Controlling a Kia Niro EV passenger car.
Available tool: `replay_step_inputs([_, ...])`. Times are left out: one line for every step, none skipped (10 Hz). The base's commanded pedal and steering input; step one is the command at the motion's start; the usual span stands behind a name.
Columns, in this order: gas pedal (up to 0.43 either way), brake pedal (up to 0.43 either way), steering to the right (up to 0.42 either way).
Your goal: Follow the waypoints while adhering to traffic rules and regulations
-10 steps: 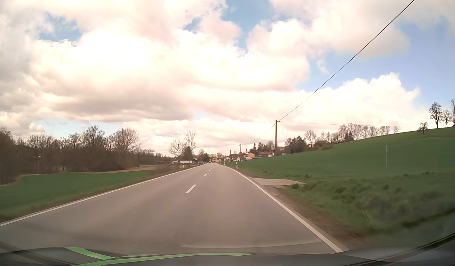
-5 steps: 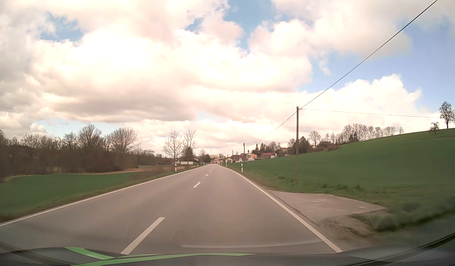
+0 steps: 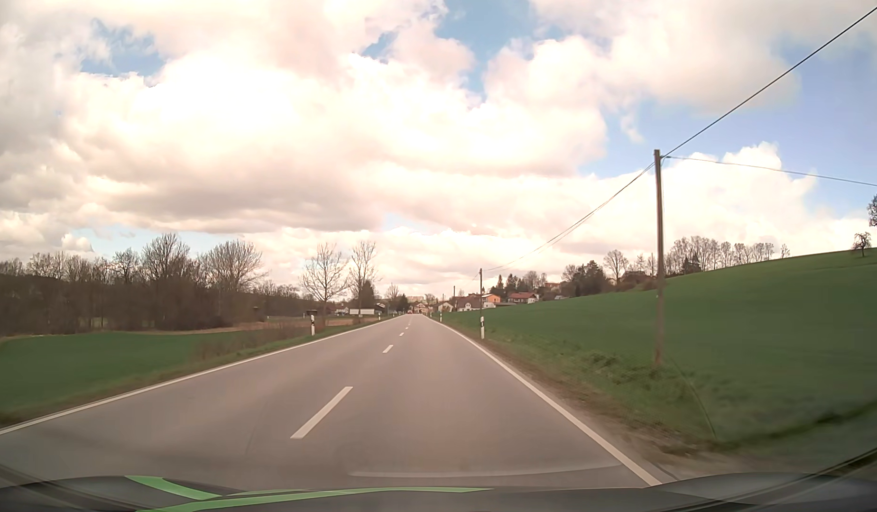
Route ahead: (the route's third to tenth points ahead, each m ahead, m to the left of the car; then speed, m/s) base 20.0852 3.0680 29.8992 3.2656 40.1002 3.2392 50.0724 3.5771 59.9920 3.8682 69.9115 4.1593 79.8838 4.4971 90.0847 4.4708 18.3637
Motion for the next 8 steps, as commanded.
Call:
replay_step_inputs([0.220, 0.000, -0.003])
replay_step_inputs([0.220, 0.000, -0.001])
replay_step_inputs([0.220, 0.000, 0.000])
replay_step_inputs([0.220, 0.000, 0.000])
replay_step_inputs([0.220, 0.000, 0.000])
replay_step_inputs([0.220, 0.000, 0.000])
replay_step_inputs([0.220, 0.000, 0.000])
replay_step_inputs([0.220, 0.000, -0.001])
